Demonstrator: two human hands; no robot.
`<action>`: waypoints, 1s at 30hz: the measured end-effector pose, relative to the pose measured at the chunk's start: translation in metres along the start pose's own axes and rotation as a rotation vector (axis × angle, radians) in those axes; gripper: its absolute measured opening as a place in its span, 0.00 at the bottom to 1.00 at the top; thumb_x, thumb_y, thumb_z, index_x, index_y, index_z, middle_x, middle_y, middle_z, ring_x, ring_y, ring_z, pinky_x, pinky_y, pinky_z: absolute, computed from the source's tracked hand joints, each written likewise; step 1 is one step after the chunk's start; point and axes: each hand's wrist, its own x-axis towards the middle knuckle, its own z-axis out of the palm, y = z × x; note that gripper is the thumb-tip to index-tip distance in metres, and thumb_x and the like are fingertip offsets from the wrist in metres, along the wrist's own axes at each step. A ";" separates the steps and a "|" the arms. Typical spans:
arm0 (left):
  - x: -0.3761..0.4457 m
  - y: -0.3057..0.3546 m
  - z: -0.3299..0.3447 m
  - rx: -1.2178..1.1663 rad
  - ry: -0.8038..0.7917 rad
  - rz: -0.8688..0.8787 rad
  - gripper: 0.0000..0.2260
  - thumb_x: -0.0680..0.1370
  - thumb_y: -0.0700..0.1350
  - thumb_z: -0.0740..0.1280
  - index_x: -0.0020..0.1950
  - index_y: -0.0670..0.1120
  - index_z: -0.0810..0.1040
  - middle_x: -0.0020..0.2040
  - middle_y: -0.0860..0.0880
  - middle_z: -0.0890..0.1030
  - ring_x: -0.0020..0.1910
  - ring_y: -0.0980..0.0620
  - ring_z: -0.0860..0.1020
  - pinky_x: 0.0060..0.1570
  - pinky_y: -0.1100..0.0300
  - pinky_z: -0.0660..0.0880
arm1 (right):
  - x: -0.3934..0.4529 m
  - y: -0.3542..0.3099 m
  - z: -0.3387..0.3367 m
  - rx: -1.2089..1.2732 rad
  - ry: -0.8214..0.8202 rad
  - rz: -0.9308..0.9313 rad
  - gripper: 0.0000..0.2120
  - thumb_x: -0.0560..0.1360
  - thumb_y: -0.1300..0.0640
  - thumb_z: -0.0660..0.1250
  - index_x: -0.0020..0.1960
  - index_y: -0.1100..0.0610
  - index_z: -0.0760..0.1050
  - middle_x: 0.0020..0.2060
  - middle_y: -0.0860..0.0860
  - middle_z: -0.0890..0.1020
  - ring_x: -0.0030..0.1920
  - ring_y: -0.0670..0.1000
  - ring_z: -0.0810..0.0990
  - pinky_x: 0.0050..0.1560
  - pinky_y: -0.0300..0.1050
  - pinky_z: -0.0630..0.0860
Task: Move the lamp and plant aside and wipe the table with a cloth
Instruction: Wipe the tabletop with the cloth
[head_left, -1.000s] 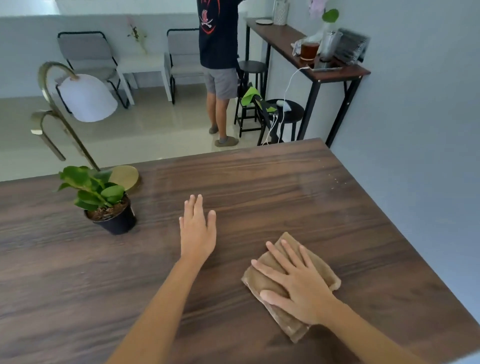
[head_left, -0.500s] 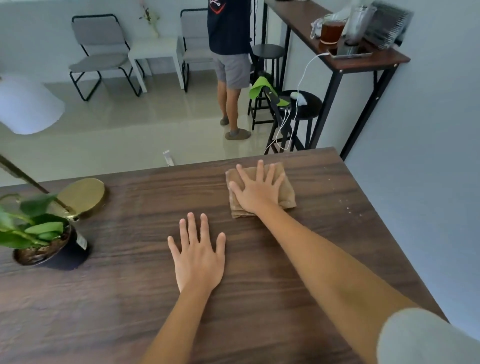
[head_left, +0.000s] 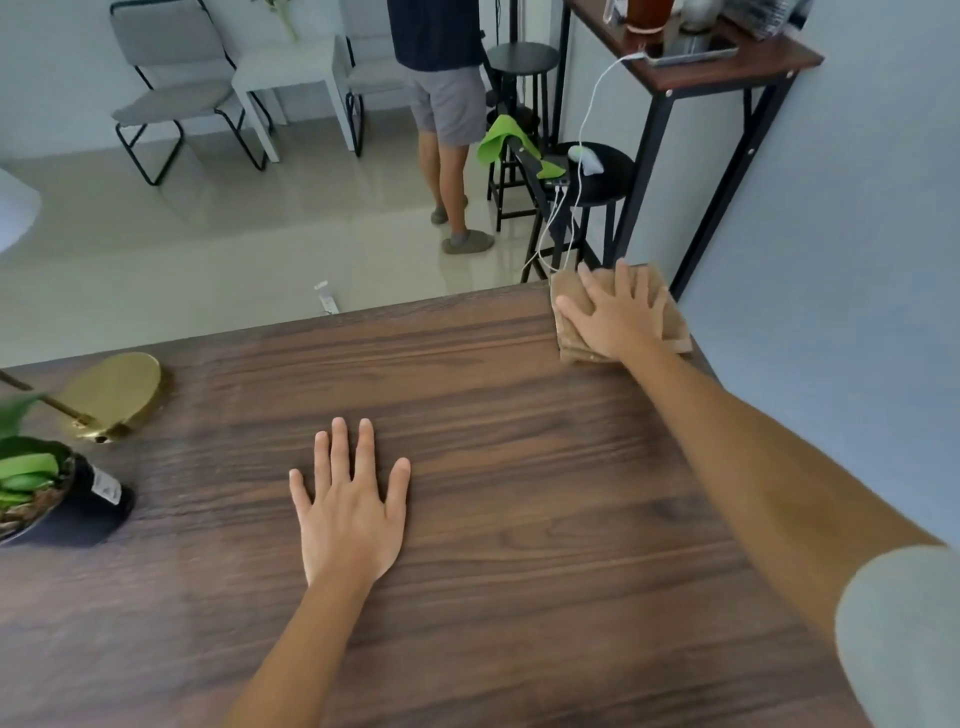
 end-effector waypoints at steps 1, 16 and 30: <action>0.000 0.000 0.000 -0.003 -0.003 0.000 0.30 0.79 0.63 0.43 0.78 0.52 0.45 0.79 0.50 0.45 0.78 0.50 0.42 0.75 0.44 0.43 | -0.022 0.007 0.006 -0.009 0.001 -0.019 0.38 0.71 0.23 0.37 0.77 0.35 0.44 0.80 0.56 0.44 0.78 0.63 0.42 0.74 0.70 0.41; -0.002 0.002 -0.001 -0.012 -0.001 0.029 0.30 0.79 0.62 0.42 0.78 0.50 0.43 0.79 0.48 0.45 0.78 0.48 0.42 0.74 0.42 0.44 | -0.160 0.066 0.015 -0.124 0.055 -0.120 0.37 0.69 0.22 0.33 0.76 0.32 0.37 0.80 0.54 0.45 0.79 0.61 0.45 0.75 0.67 0.46; -0.001 0.000 0.002 0.008 -0.009 0.018 0.31 0.78 0.63 0.41 0.78 0.51 0.45 0.79 0.49 0.45 0.78 0.49 0.42 0.74 0.42 0.45 | -0.093 0.048 0.011 -0.120 0.016 -0.145 0.39 0.71 0.24 0.32 0.78 0.38 0.40 0.80 0.57 0.46 0.79 0.62 0.46 0.76 0.65 0.46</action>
